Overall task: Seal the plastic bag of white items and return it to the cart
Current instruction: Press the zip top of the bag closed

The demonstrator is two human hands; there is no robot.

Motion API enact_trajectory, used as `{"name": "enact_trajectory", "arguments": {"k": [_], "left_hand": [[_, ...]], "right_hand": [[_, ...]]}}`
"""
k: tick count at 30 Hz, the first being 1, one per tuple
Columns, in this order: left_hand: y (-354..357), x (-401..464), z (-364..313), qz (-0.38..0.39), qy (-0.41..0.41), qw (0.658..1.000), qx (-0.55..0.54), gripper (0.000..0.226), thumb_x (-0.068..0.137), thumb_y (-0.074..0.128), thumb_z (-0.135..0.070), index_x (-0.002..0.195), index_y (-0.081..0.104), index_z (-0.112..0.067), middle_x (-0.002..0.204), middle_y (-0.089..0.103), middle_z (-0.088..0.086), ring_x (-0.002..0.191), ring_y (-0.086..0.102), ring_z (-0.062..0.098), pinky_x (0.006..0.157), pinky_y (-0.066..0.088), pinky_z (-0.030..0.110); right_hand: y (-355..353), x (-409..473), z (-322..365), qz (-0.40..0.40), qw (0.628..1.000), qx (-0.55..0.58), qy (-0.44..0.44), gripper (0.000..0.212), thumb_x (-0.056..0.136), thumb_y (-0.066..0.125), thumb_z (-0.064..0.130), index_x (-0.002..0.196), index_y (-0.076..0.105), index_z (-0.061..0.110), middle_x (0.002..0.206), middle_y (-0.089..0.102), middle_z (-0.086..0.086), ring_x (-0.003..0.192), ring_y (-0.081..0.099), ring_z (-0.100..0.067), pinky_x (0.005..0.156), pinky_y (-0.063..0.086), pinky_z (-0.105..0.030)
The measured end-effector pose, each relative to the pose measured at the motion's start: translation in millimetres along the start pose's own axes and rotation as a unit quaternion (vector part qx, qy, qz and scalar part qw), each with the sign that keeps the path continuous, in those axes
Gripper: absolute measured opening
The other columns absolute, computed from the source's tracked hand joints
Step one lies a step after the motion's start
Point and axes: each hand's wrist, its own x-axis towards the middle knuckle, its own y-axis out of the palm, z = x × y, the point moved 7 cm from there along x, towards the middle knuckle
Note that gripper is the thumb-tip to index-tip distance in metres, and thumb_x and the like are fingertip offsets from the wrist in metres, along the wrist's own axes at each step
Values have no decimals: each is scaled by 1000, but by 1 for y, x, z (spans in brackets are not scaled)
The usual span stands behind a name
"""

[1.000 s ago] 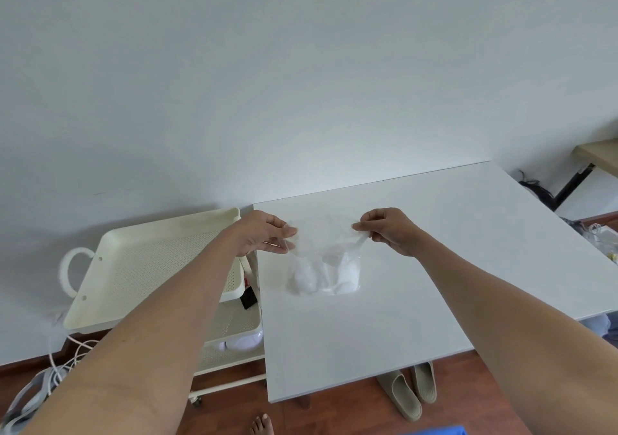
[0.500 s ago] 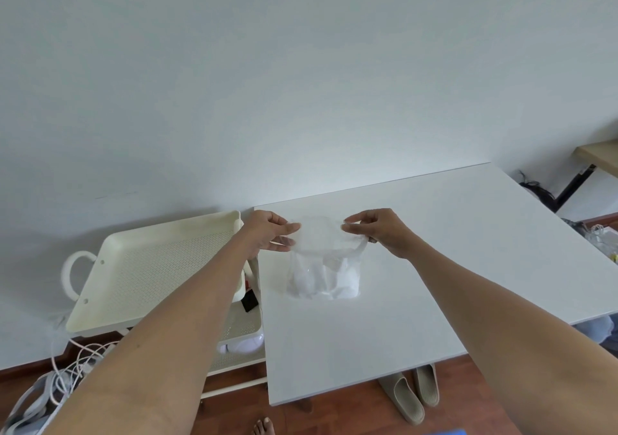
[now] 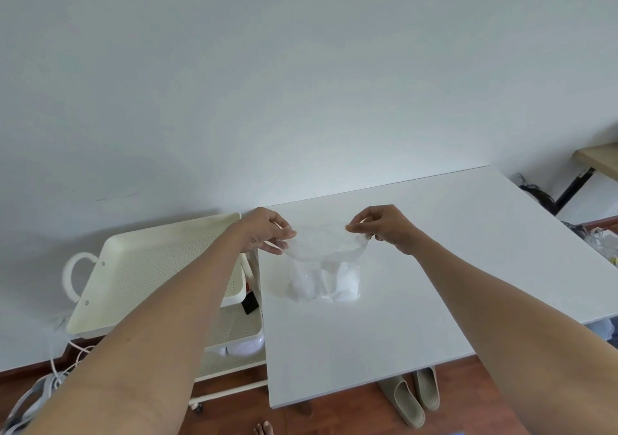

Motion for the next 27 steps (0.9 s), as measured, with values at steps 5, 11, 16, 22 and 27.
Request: {"name": "enact_trajectory", "arguments": {"k": [5, 11, 16, 22, 27], "left_hand": [[-2, -4, -24, -56, 51, 996, 56, 21, 80, 79, -3, 92, 61, -3, 71, 53, 8, 54, 63, 20, 60, 62, 36], [9, -8, -22, -69, 45, 995, 62, 19, 86, 72, 1, 88, 53, -5, 80, 45, 8, 55, 60, 22, 50, 60, 35], [6, -6, -13, -110, 44, 993, 19, 27, 86, 71, 1, 81, 46, -8, 71, 47, 9, 52, 56, 22, 49, 58, 32], [5, -6, 5, -108, 18, 989, -99, 33, 84, 76, -8, 92, 44, -8, 73, 54, 15, 55, 59, 22, 56, 62, 34], [6, -5, 12, -74, 2, 984, -162, 35, 80, 75, 8, 101, 50, -3, 90, 65, 20, 70, 68, 22, 70, 61, 33]], "right_hand": [[-2, 3, 19, -77, 994, -31, -78, 24, 78, 88, 16, 79, 71, 0, 60, 59, 8, 68, 60, -12, 68, 46, -22], [5, -2, 30, -117, 977, -91, -150, 20, 82, 84, 15, 76, 67, 7, 77, 46, 2, 59, 43, -3, 61, 38, -12], [7, 0, 17, -98, 987, -82, -100, 30, 83, 85, 30, 84, 67, 6, 66, 54, 4, 53, 45, -4, 53, 37, -12], [8, 1, -13, -41, 998, -36, -20, 36, 82, 86, 25, 91, 71, -6, 70, 67, -7, 70, 66, -26, 75, 57, -38], [8, 1, -24, -4, 997, 79, 21, 35, 81, 85, 14, 103, 74, -12, 108, 76, -21, 96, 73, -24, 90, 59, -27]]}}
